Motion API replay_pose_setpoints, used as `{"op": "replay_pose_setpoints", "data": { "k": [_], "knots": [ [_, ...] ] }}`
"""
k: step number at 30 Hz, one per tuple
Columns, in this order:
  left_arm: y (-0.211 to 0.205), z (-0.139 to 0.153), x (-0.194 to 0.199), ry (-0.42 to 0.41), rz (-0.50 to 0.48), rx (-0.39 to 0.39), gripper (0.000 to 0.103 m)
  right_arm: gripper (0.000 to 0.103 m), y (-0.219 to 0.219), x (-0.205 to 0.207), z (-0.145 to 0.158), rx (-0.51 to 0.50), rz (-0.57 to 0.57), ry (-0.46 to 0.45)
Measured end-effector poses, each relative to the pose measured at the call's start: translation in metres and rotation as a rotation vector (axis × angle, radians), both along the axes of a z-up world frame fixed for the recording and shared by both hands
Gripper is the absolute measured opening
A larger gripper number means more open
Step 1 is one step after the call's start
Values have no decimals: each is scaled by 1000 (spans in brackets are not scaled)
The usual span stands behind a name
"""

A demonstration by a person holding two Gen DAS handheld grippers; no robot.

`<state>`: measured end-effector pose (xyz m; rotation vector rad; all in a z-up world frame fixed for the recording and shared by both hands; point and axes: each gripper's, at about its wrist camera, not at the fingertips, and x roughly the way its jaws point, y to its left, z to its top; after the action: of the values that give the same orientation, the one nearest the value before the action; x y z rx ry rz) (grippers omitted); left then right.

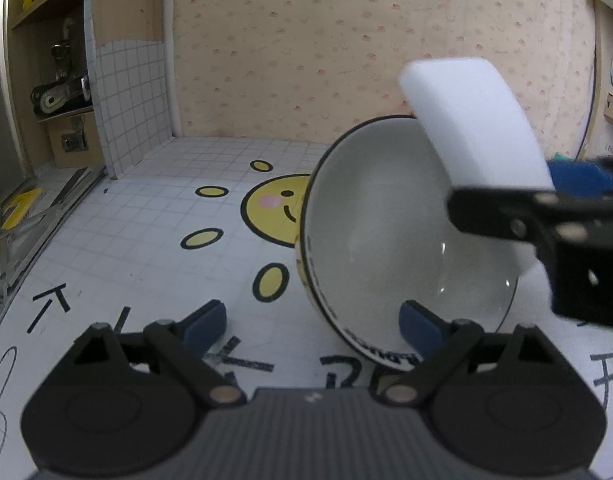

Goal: Clean bowl
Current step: 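Scrub the sponge across the bowl's inner bottom with the right gripper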

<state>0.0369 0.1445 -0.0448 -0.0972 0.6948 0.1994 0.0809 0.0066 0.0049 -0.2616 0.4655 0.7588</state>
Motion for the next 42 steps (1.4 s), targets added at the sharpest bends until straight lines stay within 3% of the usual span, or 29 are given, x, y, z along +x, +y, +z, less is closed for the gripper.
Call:
{"op": "replay_pose_setpoints", "data": {
  "k": [15,22,26,31,42],
  "knots": [
    [10,1,-5,-6,15,-7,94,54,-7,-2,-10,-4,-2,18],
    [13,8,-10,-25,31,34,94,54,-6,-5,-11,-20,-3,5],
    [18,5,-8,4,35,-31,94,54,-5,-6,-11,-22,2,3],
    [12,3,-11,2,26,14,94,54,-2,-4,-8,-11,6,7],
    [14,2,-12,-2,24,12,94,54,5,-7,-8,-18,27,4]
  ]
}}
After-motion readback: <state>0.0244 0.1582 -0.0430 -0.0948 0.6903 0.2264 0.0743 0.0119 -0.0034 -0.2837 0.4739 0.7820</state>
